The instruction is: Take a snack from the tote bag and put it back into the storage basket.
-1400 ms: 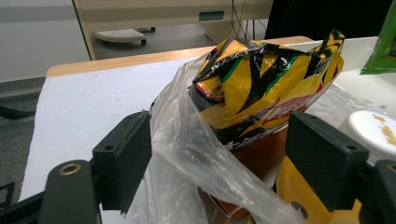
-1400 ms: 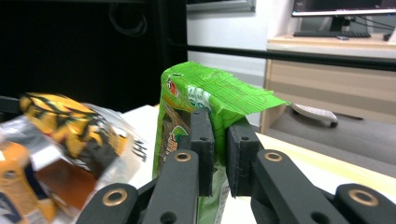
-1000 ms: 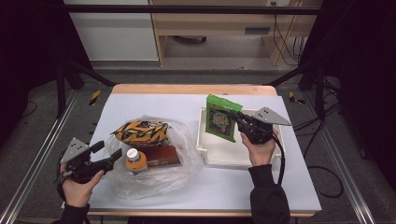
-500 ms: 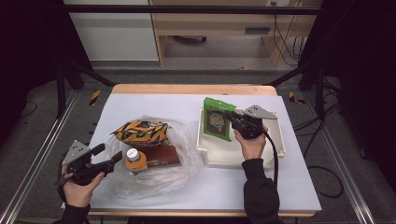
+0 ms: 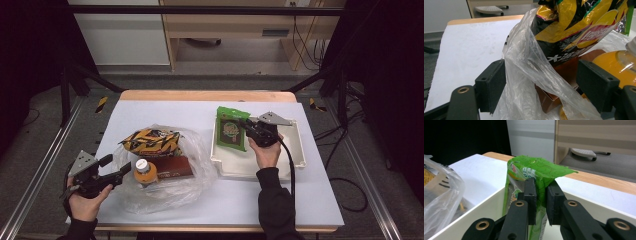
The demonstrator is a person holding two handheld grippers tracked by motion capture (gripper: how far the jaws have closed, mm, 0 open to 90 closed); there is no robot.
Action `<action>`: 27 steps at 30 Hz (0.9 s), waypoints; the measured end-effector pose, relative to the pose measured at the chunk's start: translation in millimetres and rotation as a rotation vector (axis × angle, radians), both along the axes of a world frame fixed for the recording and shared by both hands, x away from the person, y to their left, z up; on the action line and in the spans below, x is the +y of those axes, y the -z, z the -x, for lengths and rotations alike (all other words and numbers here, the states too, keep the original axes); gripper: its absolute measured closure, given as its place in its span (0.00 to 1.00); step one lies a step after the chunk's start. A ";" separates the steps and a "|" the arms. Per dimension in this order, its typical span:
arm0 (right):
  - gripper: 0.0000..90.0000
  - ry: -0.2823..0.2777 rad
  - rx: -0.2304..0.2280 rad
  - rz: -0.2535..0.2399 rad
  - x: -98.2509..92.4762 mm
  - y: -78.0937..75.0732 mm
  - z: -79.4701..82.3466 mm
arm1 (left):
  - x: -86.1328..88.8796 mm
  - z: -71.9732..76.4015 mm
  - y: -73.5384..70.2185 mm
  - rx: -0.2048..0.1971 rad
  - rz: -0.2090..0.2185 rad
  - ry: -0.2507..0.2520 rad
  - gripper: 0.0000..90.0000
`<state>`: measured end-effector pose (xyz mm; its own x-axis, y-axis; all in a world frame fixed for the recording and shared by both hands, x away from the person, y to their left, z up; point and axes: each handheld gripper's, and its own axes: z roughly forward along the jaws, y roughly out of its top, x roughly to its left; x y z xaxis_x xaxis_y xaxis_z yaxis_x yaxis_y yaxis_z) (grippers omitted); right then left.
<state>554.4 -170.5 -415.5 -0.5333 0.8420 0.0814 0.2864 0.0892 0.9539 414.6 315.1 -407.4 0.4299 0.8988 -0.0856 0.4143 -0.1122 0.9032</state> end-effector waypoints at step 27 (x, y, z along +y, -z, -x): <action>0.40 0.163 0.083 0.083 -5.3 18.1 -23.7 | 2.4 -0.8 1.9 0.007 0.006 -0.003 0.27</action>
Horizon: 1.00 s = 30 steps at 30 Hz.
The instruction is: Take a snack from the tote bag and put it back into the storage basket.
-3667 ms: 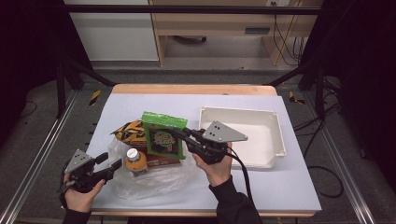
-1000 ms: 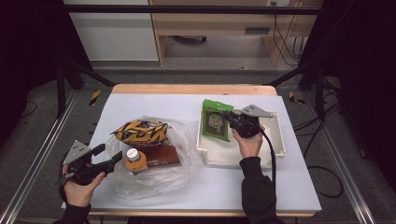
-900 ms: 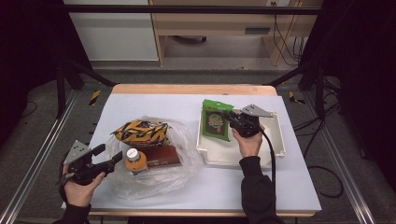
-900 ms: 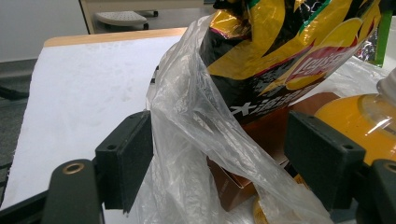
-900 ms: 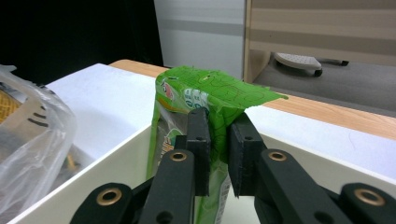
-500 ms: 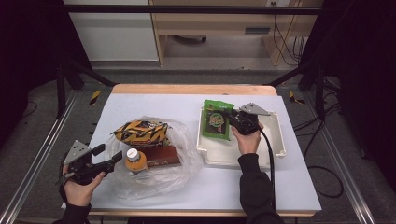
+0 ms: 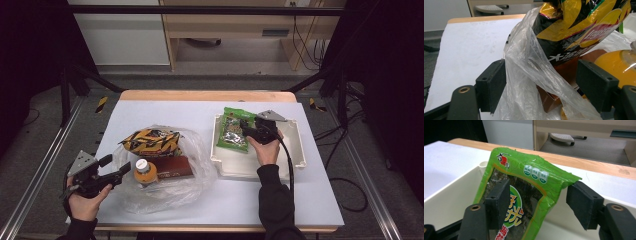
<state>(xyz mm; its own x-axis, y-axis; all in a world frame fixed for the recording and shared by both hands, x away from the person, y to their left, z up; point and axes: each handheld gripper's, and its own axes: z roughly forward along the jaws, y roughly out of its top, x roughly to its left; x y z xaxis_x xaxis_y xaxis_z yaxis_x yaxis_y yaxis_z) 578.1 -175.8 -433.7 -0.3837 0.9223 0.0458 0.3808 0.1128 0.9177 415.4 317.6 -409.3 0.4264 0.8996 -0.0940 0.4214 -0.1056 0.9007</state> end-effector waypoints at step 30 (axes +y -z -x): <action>0.66 -0.032 0.089 0.037 1.4 18.0 33.1 | 3.3 2.6 -2.3 -0.010 0.016 -0.001 0.29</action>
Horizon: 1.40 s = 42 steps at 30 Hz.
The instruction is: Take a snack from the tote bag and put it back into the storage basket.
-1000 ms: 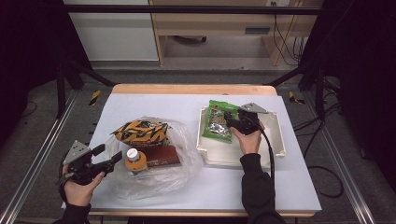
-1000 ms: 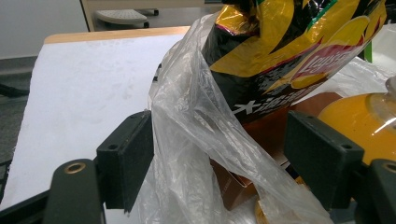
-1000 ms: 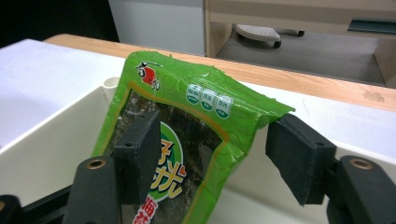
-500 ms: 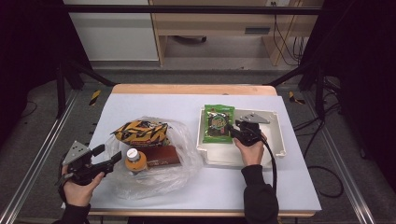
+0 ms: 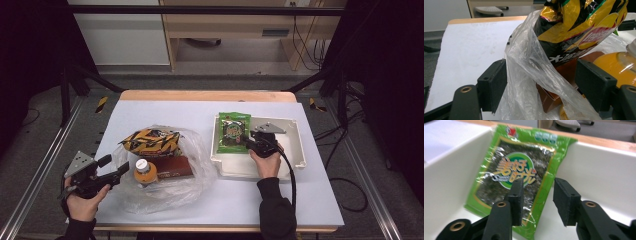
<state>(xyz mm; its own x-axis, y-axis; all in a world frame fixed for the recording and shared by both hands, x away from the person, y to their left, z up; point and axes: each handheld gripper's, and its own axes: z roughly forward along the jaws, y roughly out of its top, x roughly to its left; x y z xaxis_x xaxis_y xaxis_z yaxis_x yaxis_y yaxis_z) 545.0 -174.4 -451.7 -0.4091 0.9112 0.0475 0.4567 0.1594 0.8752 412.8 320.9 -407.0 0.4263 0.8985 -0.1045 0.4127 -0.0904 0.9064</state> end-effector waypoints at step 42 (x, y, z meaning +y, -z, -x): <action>0.35 -0.430 -0.141 -0.197 115.4 -68.1 77.8 | 2.3 2.2 -8.4 -0.027 0.010 0.009 0.32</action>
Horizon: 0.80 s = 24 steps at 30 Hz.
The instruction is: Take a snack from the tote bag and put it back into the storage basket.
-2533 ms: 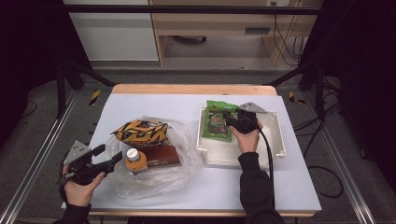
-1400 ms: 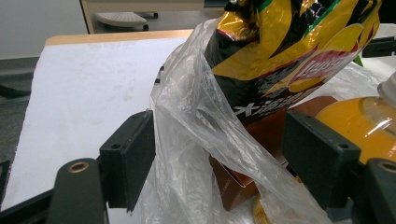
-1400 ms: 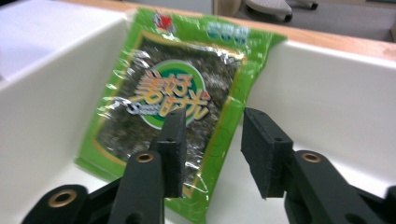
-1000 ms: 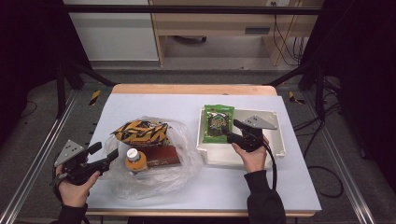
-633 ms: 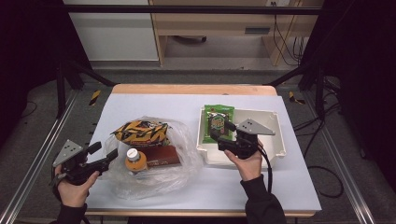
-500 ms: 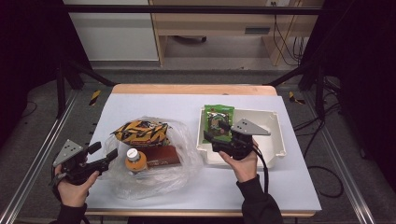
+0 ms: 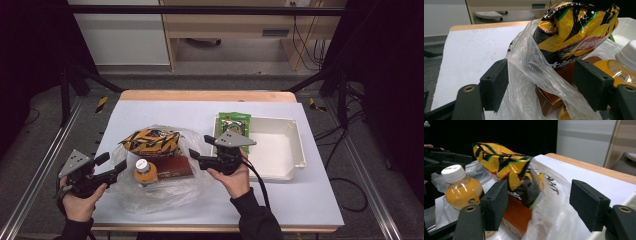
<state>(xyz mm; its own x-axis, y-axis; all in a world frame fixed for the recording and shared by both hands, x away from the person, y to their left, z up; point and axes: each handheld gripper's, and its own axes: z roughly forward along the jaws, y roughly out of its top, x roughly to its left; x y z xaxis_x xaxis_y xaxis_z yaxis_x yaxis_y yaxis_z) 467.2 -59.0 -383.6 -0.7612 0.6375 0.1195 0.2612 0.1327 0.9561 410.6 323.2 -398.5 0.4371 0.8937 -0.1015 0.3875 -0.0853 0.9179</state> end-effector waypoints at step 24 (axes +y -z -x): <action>0.28 -0.064 0.032 0.045 76.1 14.9 -34.5 | -1.1 -7.8 13.9 0.057 -0.046 -0.001 0.57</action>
<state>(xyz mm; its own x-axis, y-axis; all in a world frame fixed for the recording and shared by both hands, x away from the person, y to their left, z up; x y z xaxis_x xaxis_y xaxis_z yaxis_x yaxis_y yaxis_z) 501.8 17.0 -398.5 -0.7970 0.5926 0.1167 0.2809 0.1926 0.9402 418.4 322.0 -412.4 0.4304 0.8986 -0.0851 0.4393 -0.1262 0.8894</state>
